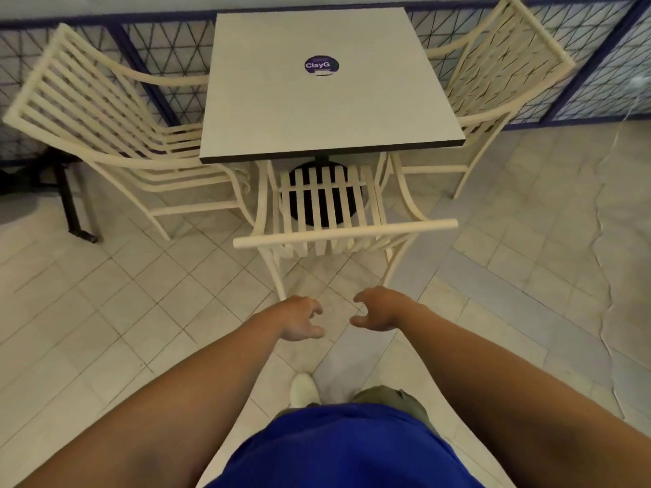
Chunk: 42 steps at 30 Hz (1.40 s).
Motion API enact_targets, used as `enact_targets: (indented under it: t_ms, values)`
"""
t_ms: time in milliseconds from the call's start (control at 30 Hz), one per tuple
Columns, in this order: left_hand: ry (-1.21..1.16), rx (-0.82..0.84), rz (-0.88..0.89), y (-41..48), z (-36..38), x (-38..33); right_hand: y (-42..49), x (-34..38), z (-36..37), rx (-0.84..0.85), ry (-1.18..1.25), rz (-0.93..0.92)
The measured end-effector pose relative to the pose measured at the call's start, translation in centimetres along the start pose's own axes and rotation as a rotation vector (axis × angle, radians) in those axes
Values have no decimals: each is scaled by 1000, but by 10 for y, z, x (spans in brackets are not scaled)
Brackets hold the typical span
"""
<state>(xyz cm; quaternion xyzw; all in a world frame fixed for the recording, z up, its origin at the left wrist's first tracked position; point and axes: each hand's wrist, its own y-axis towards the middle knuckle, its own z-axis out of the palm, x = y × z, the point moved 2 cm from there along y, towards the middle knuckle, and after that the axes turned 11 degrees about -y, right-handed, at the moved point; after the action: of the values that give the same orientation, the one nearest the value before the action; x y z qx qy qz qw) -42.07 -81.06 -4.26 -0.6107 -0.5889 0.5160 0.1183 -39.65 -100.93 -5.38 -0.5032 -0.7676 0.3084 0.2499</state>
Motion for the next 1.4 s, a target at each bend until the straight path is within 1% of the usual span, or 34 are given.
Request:
enact_targets:
  t_ms: [233,433,567,767,900,1033,1233,1400]
  values:
    - [-115,-82,-81,-30,42,12,-16,4,22,16,-49,-78]
    - [-260,-192,-125,-66,79,21,-27,24,30,42,-175,-180]
    - [-350,-273,-193,-96,94,50,-27,65,18,27,-266,-284]
    - [-477,-365,-307,-138,98,120,-7,152,-2,59,-401,-428]
    - [-560,-423,-354,-161,81,172,15,222,-18,77,-475,-492]
    - [-597,-435,-376,-181,51,235,47,298,-36,89,-515,-526]
    - [-568,-450,-395,-218,-16,338,92,412,-74,72,-434,-513]
    - [-536,-460,-391,-239,-84,404,121,477,-115,58,-352,-517]
